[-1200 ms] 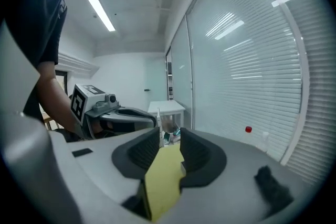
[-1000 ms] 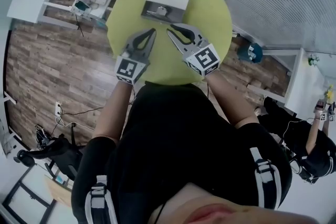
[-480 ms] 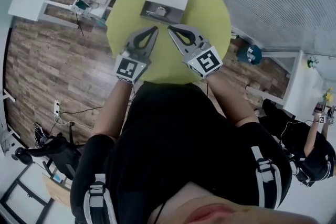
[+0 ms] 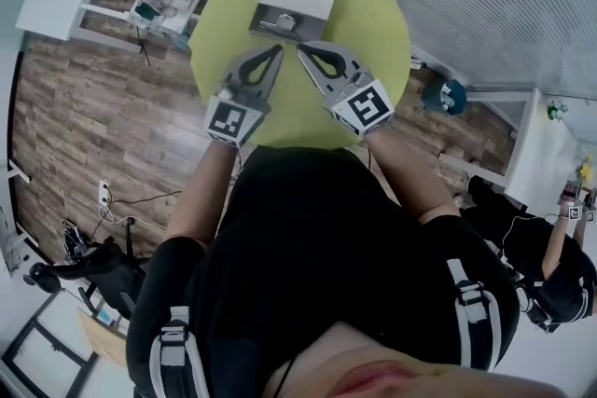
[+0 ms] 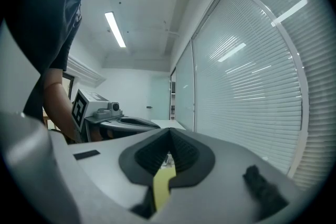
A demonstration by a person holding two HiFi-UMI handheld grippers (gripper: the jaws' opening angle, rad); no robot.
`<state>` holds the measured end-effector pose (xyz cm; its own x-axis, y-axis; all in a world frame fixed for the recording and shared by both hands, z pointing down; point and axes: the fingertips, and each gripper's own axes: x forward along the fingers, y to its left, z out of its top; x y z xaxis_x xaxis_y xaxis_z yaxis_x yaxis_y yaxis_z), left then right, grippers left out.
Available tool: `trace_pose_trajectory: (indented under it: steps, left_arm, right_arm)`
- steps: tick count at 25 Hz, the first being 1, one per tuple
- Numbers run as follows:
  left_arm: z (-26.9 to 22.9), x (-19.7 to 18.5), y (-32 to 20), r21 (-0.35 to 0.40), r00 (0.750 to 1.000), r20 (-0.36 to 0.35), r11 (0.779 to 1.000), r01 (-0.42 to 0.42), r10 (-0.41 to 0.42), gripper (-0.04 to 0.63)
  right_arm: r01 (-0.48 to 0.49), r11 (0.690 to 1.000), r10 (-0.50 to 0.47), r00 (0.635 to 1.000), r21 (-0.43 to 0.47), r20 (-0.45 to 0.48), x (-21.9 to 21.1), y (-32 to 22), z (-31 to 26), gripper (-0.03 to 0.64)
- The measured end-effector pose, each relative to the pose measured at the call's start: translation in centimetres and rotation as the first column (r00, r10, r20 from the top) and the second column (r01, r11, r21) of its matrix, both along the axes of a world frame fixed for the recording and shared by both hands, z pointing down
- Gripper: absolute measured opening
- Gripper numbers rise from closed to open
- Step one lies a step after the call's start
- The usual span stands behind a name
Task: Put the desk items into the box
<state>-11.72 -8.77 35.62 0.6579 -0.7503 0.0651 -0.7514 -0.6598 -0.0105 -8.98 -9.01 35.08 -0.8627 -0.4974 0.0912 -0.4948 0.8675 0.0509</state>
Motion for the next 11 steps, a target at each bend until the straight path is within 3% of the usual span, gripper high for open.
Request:
trace_pose_trajectory:
  steps: [11]
  left_arm:
    - [-0.43,0.43,-0.36,0.002,1.000,-0.011,1.000,-0.003,0.003,0.012]
  right_arm:
    - [-0.009,1.000,0.009,1.000,-0.013,0.004,0.50,-0.42,0.13,0.015]
